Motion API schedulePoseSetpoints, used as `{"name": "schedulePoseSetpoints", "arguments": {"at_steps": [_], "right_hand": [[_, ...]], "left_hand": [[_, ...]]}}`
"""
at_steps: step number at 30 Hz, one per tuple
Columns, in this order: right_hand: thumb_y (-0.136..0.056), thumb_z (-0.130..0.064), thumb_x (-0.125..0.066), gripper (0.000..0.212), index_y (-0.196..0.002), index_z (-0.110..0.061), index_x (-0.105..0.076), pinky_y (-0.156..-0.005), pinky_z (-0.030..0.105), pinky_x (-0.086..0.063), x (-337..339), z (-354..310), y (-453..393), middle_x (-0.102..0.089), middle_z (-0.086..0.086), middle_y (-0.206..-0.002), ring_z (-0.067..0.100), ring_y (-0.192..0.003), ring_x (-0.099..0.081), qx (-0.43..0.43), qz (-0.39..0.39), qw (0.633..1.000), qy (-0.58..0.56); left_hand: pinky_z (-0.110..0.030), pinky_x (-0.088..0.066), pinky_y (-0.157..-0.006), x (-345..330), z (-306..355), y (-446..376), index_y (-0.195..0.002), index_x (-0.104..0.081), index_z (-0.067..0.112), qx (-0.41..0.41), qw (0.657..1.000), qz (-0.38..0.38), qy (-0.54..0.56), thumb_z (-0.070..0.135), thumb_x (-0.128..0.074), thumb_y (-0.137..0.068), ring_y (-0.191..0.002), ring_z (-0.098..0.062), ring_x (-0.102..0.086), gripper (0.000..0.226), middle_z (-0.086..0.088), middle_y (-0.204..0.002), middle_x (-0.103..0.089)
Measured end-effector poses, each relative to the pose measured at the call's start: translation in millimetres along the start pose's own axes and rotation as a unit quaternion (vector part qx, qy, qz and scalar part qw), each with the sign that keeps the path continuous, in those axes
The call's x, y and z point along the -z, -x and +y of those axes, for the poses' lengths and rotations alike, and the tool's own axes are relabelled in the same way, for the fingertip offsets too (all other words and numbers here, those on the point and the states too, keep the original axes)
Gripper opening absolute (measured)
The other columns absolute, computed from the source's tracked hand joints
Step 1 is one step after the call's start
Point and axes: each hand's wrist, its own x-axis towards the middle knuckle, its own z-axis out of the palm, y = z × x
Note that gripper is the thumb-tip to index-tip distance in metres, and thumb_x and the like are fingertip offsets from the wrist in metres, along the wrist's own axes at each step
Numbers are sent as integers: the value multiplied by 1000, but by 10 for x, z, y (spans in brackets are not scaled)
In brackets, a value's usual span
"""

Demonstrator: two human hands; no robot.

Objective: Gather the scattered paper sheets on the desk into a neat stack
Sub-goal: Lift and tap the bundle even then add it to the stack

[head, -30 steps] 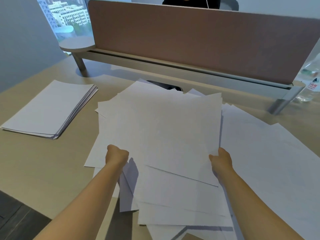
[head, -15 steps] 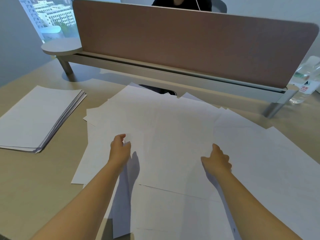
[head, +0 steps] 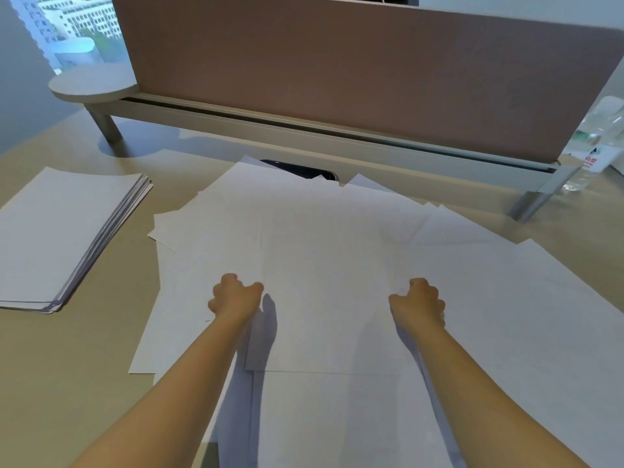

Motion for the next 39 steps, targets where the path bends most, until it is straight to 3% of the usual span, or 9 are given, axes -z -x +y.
{"name": "schedulePoseSetpoints", "arguments": {"at_steps": [4,10,13,16,21,24,27,34,39], "right_hand": [[-84,-11,-55,53,-132,-3,-35,-95,36,-41,-67,-73,130,-40,15,-131,32,-120,-45,-33,-80,991,-99],[-81,2,-49,12,-81,-7,-43,-68,25,-41,-269,-93,320,-45,4,-79,18,-68,-46,-50,-188,960,-203],[-88,3,-44,32,-62,-12,-33,-50,19,-27,-277,-150,321,-32,2,-63,14,-53,-30,-53,-210,961,-170],[-87,4,-42,29,-63,-10,-33,-47,20,-23,-294,-177,289,-31,3,-63,14,-52,-29,-50,-204,966,-147],[-94,-16,-45,26,-113,1,-52,-68,29,-42,-235,-170,278,-58,16,-97,26,-80,-53,-45,-165,969,-181],[-92,-4,-45,35,-58,-11,-43,-49,24,-33,-219,-112,153,-44,6,-60,19,-53,-40,-40,-124,964,-232],[-88,6,-42,44,-52,-16,-30,-51,24,-27,-205,-154,81,-33,3,-56,16,-52,-32,-27,-81,978,-192],[-91,2,-40,47,-53,-19,-23,-50,23,-15,-203,-303,14,-23,0,-57,14,-51,-21,-27,-76,977,-198],[-94,-13,-45,3,-94,-15,-45,-78,27,-44,-397,-505,68,-44,-4,-93,19,-84,-51,-27,-126,961,-246]], "left_hand": [[-42,-39,-96,-47,-57,235,-138,-30,0,45,998,-45,-12,24,-54,-89,-127,-40,-38,59,-17,-142,-31],[-37,-39,-85,131,-194,351,-135,-24,-9,73,995,-68,30,16,-53,-91,-111,-37,-48,58,-24,-123,-44],[-35,-41,-76,311,-324,297,-119,-47,-8,51,994,-87,37,14,-54,-90,-94,-34,-55,37,-20,-103,-55],[-35,-43,-72,411,-383,267,-90,-53,1,34,995,-85,31,12,-56,-89,-84,-31,-54,11,-17,-95,-57],[-40,-45,-92,356,-268,193,-102,-53,-5,0,993,-119,-20,9,-58,-88,-109,-37,-55,20,-23,-113,-58],[-40,-45,-82,380,-193,20,-72,-43,7,-32,993,-104,-46,9,-55,-90,-91,-31,-53,22,-14,-87,-55],[-32,-38,-70,448,-132,-171,-65,-37,12,-41,994,-97,-42,9,-51,-92,-82,-26,-48,31,-4,-69,-44],[-40,-47,-89,395,92,-527,-113,-49,0,-55,988,-125,-72,18,-51,-91,-103,-35,-54,28,-18,-113,-52],[-48,-44,-99,286,169,-549,-132,-37,2,-13,986,-166,9,25,-57,-88,-117,-40,-48,53,-19,-133,-41]]}}
